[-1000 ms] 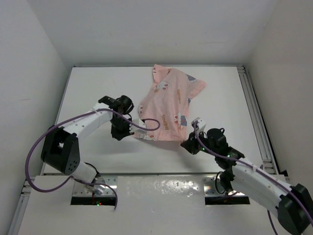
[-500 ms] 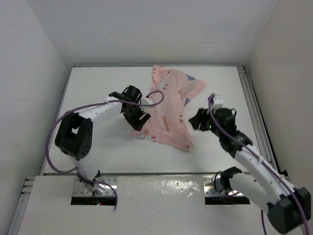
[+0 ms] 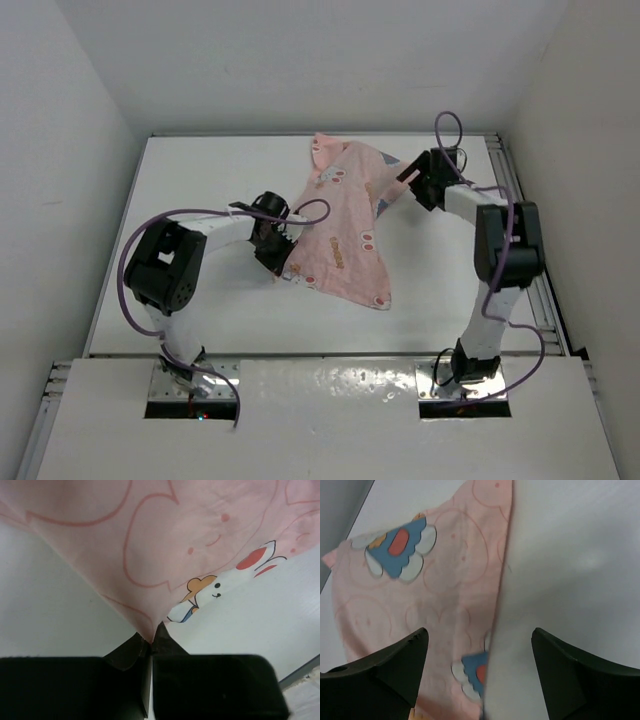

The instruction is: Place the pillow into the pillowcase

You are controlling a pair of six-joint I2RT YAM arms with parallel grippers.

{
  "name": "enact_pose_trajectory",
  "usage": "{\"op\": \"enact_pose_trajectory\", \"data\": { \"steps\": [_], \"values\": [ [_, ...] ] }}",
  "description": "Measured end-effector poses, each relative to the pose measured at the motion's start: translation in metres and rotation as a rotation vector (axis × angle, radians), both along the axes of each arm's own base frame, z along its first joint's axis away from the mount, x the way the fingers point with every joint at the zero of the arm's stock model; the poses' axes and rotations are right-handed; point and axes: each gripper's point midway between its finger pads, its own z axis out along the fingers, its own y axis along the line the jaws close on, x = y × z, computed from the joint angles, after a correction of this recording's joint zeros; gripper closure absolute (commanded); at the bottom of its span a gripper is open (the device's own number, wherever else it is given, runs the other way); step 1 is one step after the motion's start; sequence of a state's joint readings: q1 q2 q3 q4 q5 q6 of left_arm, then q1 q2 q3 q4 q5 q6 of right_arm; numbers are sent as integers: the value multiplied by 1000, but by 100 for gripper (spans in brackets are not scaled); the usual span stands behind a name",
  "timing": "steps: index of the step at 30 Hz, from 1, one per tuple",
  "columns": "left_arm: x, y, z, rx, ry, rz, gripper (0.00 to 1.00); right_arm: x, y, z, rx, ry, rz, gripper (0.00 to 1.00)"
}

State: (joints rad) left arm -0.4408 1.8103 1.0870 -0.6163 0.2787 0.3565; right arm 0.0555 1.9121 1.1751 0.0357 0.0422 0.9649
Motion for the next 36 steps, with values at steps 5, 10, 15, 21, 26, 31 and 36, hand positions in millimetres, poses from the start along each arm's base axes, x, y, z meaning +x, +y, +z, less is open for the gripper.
{"op": "enact_pose_trajectory", "data": {
  "steps": [5, 10, 15, 21, 26, 31, 36],
  "values": [
    [-7, 0, 0, -25, 35, -27, 100, 50, 9, -43, 89, 26, -67, 32],
    [-27, 12, -1, -1, 60, -121, 100, 93, 14, -47, 170, -30, -121, 100],
    [-54, 29, -2, 50, 85, -249, 100, 123, 21, -57, 246, -84, -148, 100],
    [-65, 25, -2, 67, 95, -365, 84, 171, 44, -42, 296, -199, -85, 93],
    [-78, 20, 5, 50, 174, -389, 28, 177, 55, -36, 304, -261, -47, 40],
    [-47, 0, 42, -19, 188, -362, 0, 172, 48, -27, 310, -310, -2, 9],
    [56, -31, 135, -228, -83, -229, 0, 126, 22, -19, 189, -233, 54, 1]
  ]
}}
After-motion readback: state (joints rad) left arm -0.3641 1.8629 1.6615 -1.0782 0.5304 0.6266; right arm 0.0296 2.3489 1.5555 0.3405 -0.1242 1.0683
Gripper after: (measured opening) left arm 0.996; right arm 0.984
